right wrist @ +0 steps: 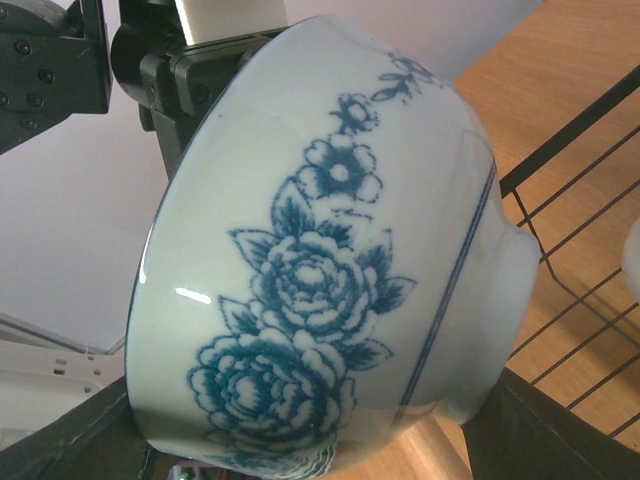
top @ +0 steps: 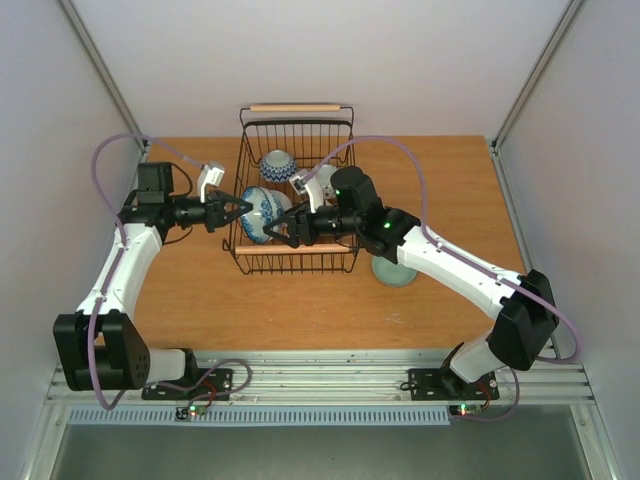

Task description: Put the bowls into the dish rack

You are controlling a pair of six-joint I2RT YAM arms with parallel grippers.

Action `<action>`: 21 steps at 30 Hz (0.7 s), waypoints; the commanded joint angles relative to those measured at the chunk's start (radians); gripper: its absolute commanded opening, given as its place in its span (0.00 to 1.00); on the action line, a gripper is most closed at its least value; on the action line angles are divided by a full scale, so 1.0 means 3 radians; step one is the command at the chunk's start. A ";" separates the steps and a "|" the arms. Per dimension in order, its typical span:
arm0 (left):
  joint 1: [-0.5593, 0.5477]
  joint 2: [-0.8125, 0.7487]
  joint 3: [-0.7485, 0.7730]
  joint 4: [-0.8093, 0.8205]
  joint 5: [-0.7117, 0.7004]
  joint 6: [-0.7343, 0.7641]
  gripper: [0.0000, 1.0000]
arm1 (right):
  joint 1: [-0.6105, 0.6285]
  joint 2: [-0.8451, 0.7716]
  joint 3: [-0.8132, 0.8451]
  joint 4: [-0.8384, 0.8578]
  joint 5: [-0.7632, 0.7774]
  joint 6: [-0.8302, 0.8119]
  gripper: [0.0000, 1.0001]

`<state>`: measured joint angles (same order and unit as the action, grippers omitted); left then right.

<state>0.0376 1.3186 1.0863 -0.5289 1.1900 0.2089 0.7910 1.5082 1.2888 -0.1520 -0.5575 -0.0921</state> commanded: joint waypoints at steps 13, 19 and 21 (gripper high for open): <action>-0.0019 -0.0318 -0.0149 0.0584 -0.0845 -0.0383 0.77 | 0.0022 0.0089 0.0500 -0.0669 0.0722 -0.0588 0.01; -0.0022 -0.0421 -0.0231 0.0753 -0.1390 -0.0492 0.89 | 0.0016 0.0393 0.1155 -0.1430 0.1379 -0.0880 0.01; -0.0018 -0.0413 -0.0236 0.0763 -0.1431 -0.0518 0.90 | 0.0007 0.0590 0.1410 -0.1711 0.1503 -0.0971 0.01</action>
<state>0.0322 1.2110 1.0309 -0.3813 0.8623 0.0856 0.7956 1.6173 1.5715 -0.5117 -0.2527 -0.2878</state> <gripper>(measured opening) 0.890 0.720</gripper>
